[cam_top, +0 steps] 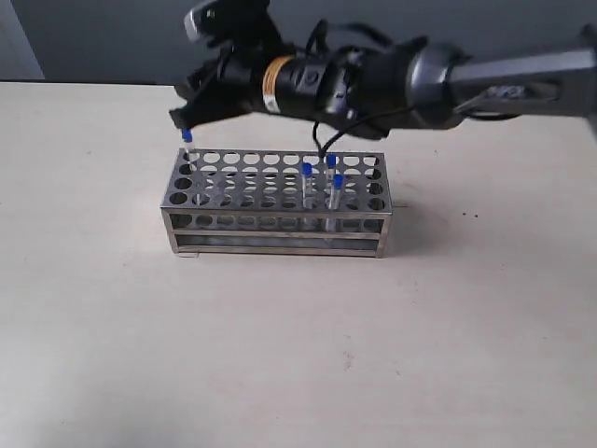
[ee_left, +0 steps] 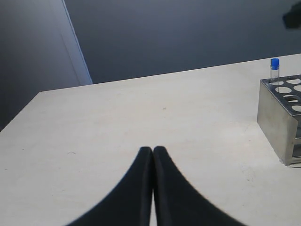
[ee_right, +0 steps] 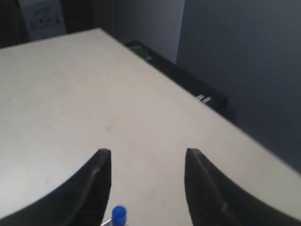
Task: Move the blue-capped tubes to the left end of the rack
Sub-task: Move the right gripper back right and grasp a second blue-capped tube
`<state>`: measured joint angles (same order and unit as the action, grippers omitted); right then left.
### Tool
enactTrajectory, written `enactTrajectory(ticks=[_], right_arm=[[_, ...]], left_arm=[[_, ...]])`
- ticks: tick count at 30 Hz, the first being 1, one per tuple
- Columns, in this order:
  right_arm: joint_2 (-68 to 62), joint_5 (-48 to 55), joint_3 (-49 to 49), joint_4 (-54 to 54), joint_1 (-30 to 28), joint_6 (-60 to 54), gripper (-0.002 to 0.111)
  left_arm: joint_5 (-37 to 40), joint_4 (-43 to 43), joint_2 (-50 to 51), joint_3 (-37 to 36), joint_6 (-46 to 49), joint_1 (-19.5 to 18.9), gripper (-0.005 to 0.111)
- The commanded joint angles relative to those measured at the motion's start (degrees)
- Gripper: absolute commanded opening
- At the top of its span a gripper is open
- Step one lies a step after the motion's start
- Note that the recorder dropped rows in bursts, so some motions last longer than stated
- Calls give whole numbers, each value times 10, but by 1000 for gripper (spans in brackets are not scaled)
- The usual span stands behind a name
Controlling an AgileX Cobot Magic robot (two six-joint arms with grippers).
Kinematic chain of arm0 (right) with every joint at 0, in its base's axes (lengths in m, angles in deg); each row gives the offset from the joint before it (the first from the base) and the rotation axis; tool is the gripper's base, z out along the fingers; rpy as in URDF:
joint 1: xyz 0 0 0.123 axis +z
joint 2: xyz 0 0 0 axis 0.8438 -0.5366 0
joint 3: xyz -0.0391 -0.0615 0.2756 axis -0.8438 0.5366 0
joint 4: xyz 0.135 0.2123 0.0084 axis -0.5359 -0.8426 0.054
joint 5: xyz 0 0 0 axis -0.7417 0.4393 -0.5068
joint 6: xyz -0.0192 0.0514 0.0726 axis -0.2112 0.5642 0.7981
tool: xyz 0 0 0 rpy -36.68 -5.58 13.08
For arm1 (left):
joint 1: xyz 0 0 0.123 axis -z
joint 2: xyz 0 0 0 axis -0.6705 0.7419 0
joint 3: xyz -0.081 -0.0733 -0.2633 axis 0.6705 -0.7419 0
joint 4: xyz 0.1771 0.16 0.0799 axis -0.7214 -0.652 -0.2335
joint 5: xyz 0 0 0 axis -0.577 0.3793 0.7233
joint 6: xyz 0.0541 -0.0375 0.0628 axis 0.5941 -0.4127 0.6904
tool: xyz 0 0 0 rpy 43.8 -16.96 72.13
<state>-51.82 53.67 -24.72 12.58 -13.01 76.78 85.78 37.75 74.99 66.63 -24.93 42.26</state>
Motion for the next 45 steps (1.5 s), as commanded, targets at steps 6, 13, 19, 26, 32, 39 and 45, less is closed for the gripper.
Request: enactTrajectory(ticks=[6,13,19,26,32,39,45], right_arm=[[210,14,168,27,-70,-2,48],[283,-13,345,23,-85,0,48],[276,-63,415,-63,-85,-68,48],[245,-114,445,-197,-85,-183,48],[193,-143,445,-253,-85,-225,48],[152,-181,445,-299,-85,-258,48],[130,-184,445,-299,-85,-258,48]], left_arm=[[-8,1,3,1,-2,4,0],[-8,1,3,1,-2,4,0],[-8,1,3,1,-2,4,0],[-8,1,3,1,-2,4,0],[-8,1,3,1,-2,4,0],[-8,1,3,1,-2,4,0],[-8,1,3,1,-2,4,0]])
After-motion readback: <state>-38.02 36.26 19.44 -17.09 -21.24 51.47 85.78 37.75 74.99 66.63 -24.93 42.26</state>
